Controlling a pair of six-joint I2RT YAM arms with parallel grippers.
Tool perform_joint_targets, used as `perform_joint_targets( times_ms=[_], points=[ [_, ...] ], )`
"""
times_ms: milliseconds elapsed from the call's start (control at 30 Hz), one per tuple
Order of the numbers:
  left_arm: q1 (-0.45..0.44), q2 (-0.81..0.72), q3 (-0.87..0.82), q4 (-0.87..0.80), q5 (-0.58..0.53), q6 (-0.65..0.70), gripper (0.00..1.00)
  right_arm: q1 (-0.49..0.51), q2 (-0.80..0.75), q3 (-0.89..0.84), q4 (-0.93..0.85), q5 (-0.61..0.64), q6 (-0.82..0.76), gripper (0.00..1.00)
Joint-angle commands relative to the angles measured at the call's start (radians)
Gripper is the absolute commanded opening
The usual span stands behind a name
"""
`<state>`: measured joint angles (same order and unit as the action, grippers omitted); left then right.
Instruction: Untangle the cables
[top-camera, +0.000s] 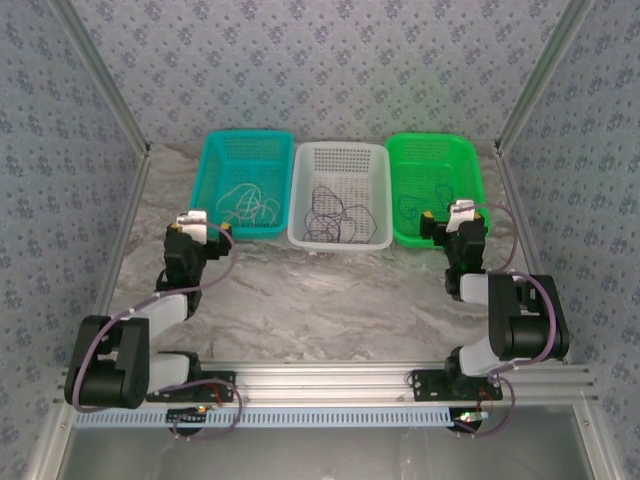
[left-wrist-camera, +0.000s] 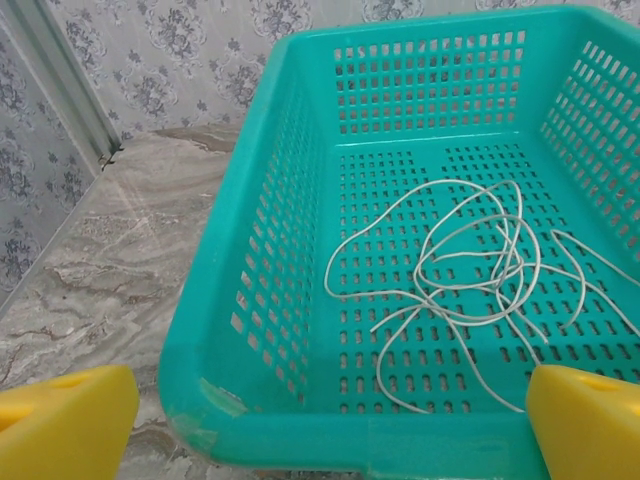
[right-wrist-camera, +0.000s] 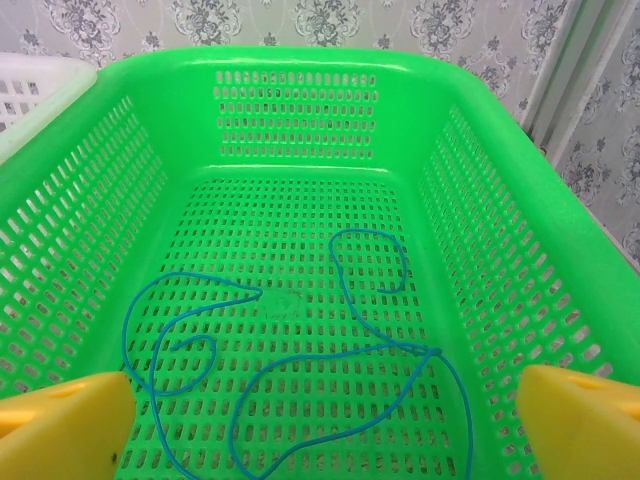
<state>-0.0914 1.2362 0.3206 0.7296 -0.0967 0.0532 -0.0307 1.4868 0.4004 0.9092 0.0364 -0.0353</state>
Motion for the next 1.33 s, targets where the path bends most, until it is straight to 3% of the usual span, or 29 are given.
perform_joint_targets(
  times_ms=[0, 400, 1300],
  points=[
    [0.010, 0.015, -0.001, 0.008, 0.018, 0.009, 0.99, -0.004, 0.035, -0.009, -0.104, -0.024, 0.012, 1.00],
    [0.091, 0.240, -0.008, 0.215, 0.097, -0.044, 0.99, -0.004, 0.035, -0.009, -0.104, -0.023, 0.012, 1.00],
    [0.092, 0.295, 0.077, 0.106, 0.066, -0.053, 1.00, -0.001, 0.035, -0.009, -0.104, -0.016, 0.009, 1.00]
  ],
)
